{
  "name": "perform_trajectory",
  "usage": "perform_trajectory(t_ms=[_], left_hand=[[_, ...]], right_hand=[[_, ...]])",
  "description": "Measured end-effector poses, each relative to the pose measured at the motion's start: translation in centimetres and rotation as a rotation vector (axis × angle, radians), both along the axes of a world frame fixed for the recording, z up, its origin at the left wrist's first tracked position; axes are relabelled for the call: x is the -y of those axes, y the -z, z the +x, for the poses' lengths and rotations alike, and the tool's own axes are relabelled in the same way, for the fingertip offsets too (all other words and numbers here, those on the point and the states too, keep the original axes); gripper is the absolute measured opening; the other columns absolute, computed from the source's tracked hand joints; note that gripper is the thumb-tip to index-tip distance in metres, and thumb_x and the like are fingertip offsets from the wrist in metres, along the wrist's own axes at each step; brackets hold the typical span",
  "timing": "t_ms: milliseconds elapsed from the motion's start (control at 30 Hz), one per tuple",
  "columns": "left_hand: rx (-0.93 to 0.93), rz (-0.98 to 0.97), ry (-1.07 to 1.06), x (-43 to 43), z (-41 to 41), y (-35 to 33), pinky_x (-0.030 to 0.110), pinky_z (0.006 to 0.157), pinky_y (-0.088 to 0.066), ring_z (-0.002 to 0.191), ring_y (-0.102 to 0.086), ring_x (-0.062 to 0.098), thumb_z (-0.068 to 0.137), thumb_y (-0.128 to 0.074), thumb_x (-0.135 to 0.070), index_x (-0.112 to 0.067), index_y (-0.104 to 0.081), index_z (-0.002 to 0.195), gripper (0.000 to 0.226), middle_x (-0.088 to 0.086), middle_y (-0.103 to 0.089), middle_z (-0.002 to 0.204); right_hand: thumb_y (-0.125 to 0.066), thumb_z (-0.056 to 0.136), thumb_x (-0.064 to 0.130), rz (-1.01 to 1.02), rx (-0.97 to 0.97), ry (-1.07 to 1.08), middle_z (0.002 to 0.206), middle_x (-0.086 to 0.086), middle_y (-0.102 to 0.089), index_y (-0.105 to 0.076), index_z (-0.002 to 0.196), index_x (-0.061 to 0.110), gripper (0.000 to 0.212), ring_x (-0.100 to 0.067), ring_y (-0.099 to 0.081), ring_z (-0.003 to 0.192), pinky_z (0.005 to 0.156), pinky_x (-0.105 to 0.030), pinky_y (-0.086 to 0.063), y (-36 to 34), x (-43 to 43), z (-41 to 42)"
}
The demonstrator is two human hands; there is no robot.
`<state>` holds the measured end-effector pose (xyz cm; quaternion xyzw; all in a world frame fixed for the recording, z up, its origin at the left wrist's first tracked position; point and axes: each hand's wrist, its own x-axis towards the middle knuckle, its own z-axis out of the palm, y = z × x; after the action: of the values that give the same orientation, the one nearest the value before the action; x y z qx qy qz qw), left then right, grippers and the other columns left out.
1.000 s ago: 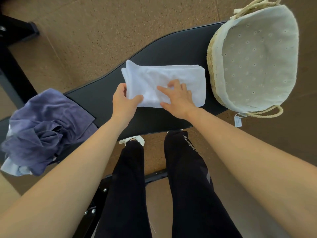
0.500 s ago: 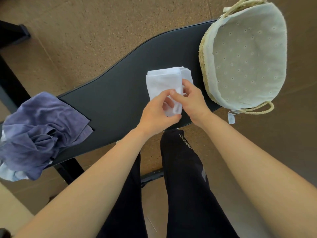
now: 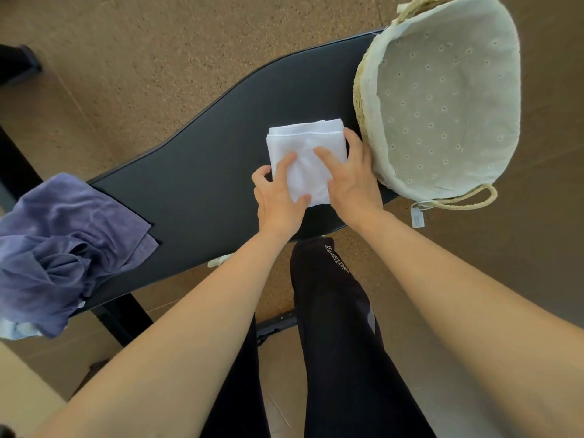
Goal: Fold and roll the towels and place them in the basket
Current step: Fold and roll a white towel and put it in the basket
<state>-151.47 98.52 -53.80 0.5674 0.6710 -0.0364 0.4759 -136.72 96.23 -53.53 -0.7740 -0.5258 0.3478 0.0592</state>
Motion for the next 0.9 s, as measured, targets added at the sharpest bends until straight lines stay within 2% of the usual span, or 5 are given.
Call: perform_trajectory(t_ms=[433, 567, 667, 767, 900], left_hand=[[-0.075, 0.088, 0.018, -4.6, -2.5, -0.5, 0.035, 0.085, -0.044, 0.113, -0.048, 0.02, 0.085, -0.073, -0.019, -0.031, -0.027, 0.155, 0.085, 0.002, -0.057, 0.119], [-0.233, 0.023, 0.07, -6.0, -4.5, 0.2, 0.028, 0.07, -0.037, 0.1, -0.057, 0.024, 0.076, -0.072, -0.025, -0.026, -0.056, 0.096, 0.025, -0.005, -0.062, 0.093], [-0.152, 0.087, 0.086, -6.6, -5.8, 0.2, 0.019, 0.063, -0.032, 0.092, -0.053, 0.018, 0.081, -0.071, -0.017, -0.024, -0.052, 0.096, 0.026, -0.004, -0.055, 0.101], [-0.055, 0.238, 0.111, -6.8, -6.9, 0.0, 0.024, 0.069, -0.043, 0.093, -0.051, 0.018, 0.083, -0.069, -0.008, -0.02, -0.053, 0.101, 0.026, -0.003, -0.05, 0.104], [-0.004, 0.441, 0.301, -6.0, -8.2, -0.2, 0.027, 0.069, -0.038, 0.095, -0.048, 0.025, 0.077, -0.072, 0.006, -0.008, -0.058, 0.106, 0.035, 0.012, -0.053, 0.107]], right_hand=[[-0.071, 0.089, 0.037, -0.085, 0.255, -0.374, 0.127, -0.007, -0.041, -0.063, 0.13, 0.032, 0.042, -0.03, -0.04, 0.113, 0.099, -0.042, -0.042, -0.6, -3.8, 1.0], [-0.075, 0.088, 0.036, -0.139, 0.159, -0.352, 0.147, 0.0, -0.036, -0.072, 0.111, 0.029, 0.024, -0.03, -0.036, 0.126, 0.109, -0.043, -0.04, -0.5, -5.3, 1.2], [-0.072, 0.092, 0.031, -0.153, 0.047, -0.259, 0.137, 0.004, -0.055, -0.072, 0.103, 0.023, 0.013, -0.021, -0.049, 0.121, 0.105, -0.039, -0.048, -0.6, -6.5, 0.9], [-0.076, 0.089, 0.025, -0.156, -0.056, -0.076, 0.115, 0.002, -0.062, -0.056, 0.112, 0.023, 0.031, -0.017, -0.062, 0.098, 0.088, -0.034, -0.059, -1.3, -7.7, 0.1], [-0.078, 0.082, 0.012, -0.107, -0.04, -0.247, 0.132, -0.003, -0.042, -0.033, 0.149, 0.034, 0.083, -0.02, -0.058, 0.092, 0.077, -0.032, -0.059, -1.9, -8.7, -0.9]])
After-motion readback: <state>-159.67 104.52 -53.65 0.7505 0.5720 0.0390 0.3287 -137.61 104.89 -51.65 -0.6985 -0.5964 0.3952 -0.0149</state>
